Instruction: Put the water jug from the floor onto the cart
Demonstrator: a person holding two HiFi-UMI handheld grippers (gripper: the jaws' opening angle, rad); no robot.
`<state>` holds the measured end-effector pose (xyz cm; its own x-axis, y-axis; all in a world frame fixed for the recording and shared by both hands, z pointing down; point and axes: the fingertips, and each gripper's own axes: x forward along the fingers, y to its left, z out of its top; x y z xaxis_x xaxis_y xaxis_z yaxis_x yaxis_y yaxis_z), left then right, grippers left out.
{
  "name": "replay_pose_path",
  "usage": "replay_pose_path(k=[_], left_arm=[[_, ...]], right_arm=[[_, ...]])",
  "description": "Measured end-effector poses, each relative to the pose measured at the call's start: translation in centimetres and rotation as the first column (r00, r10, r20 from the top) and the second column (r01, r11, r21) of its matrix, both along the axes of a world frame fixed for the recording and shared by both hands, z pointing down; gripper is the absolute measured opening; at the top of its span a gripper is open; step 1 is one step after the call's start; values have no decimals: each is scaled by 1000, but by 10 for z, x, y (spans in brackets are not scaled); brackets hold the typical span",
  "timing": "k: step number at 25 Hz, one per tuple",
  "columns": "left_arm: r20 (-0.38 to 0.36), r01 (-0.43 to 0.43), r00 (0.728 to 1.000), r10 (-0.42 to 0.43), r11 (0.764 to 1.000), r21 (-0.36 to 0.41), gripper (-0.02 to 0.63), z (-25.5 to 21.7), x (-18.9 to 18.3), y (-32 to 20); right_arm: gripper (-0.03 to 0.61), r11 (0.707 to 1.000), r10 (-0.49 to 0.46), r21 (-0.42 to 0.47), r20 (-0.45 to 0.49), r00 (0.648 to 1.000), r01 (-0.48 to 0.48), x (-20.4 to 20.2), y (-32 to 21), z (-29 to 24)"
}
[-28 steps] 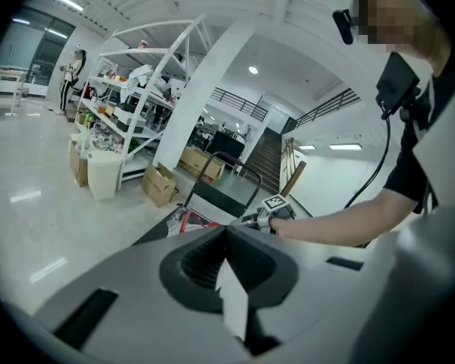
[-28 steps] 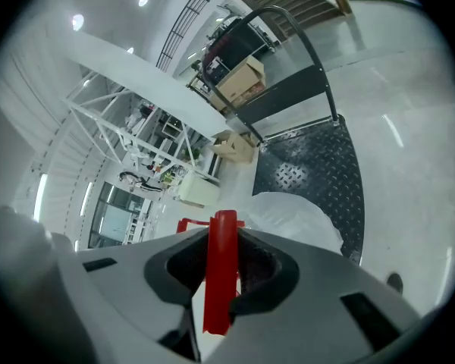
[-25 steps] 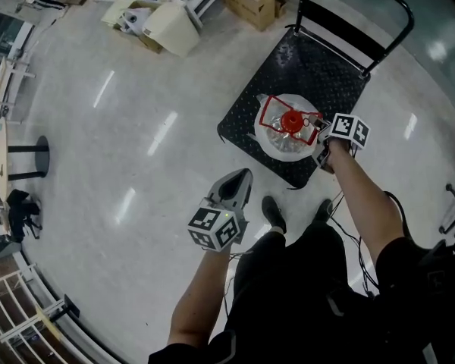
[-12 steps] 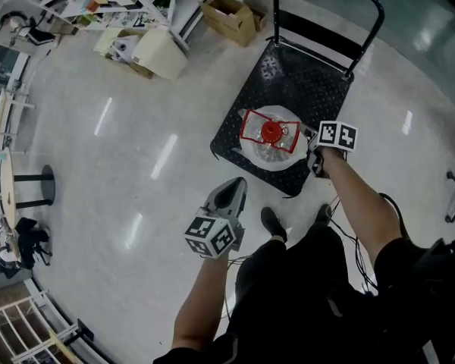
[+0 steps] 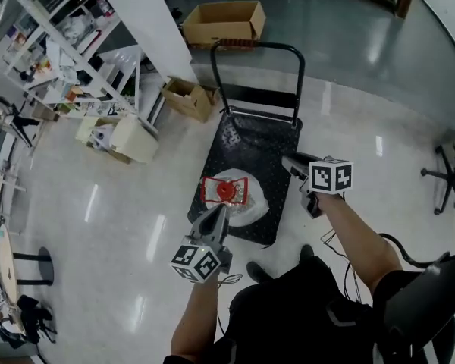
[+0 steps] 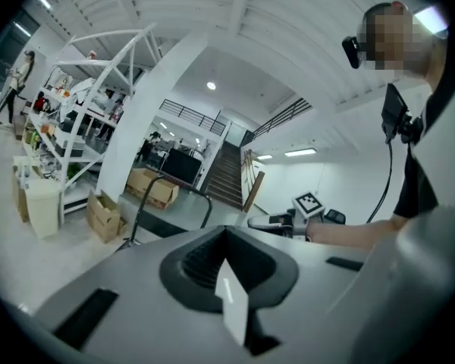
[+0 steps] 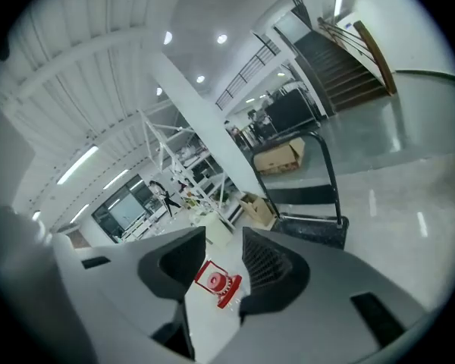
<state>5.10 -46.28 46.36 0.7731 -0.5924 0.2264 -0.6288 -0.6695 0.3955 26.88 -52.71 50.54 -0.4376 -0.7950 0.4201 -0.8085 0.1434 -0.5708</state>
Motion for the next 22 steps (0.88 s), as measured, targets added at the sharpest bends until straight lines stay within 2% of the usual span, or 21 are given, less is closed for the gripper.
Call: replay_pose_path(k=[4, 7, 10, 14, 17, 22], left_arm=[[-61, -52, 996, 58, 995, 88, -1, -49, 48, -3], [-79, -101, 991, 110, 988, 113, -2, -72, 84, 3], [-108, -157, 980, 169, 981, 112, -2, -91, 121, 10], [-105, -235, 961, 255, 957, 173, 0, -117, 174, 23], [-81, -280, 951, 300, 940, 193, -1, -124, 206, 33], [-16, -365, 928, 372, 917, 160, -1, -110, 247, 52]], right_arm=[[61, 985, 8, 172, -87, 996, 7, 45, 34, -78], [2, 975, 46, 221, -101, 994, -22, 79, 64, -113], [2, 971, 76, 234, -75, 994, -56, 106, 89, -133], [2, 959, 135, 272, -193, 972, -79, 147, 119, -150], [2, 954, 167, 281, -223, 960, -101, 172, 137, -152], [2, 954, 189, 272, -218, 958, -127, 195, 160, -143]])
